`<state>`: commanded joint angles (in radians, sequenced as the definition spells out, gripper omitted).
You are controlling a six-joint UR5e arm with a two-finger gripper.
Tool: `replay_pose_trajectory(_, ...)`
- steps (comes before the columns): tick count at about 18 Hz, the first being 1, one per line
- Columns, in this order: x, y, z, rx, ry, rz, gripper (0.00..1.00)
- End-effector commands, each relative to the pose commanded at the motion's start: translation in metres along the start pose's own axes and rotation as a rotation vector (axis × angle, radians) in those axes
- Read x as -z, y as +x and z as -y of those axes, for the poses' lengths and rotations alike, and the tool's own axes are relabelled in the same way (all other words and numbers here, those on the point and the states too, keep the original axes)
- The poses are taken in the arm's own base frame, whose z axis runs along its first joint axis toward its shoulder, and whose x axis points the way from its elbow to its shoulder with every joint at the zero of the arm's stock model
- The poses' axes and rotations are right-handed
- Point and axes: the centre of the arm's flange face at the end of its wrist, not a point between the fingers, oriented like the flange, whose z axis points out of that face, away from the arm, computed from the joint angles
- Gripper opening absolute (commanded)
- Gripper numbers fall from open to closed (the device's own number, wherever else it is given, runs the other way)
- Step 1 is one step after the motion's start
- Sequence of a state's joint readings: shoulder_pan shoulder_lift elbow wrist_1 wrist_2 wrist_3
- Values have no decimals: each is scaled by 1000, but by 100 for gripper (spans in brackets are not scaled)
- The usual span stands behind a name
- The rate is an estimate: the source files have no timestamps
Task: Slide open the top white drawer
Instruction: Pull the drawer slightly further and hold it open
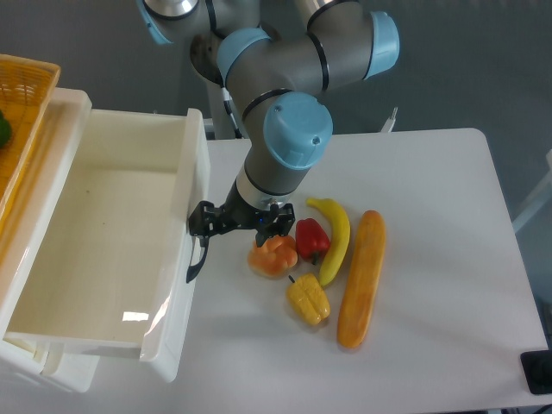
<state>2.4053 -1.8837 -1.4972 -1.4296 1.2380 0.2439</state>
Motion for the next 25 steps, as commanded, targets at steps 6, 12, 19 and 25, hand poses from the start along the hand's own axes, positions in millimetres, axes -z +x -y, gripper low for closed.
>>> replay_pose_trajectory(6, -6, 1, -1, 9, -17, -39, 100)
replay_pose_trajectory(12, 0, -3, 1, 18, 3, -67, 100)
replay_pose_trajectory(19, 5, -9, -3, 33, 4, -75, 100)
replay_pose_trajectory(25, 21, -13, 1, -10, 68, -6, 100)
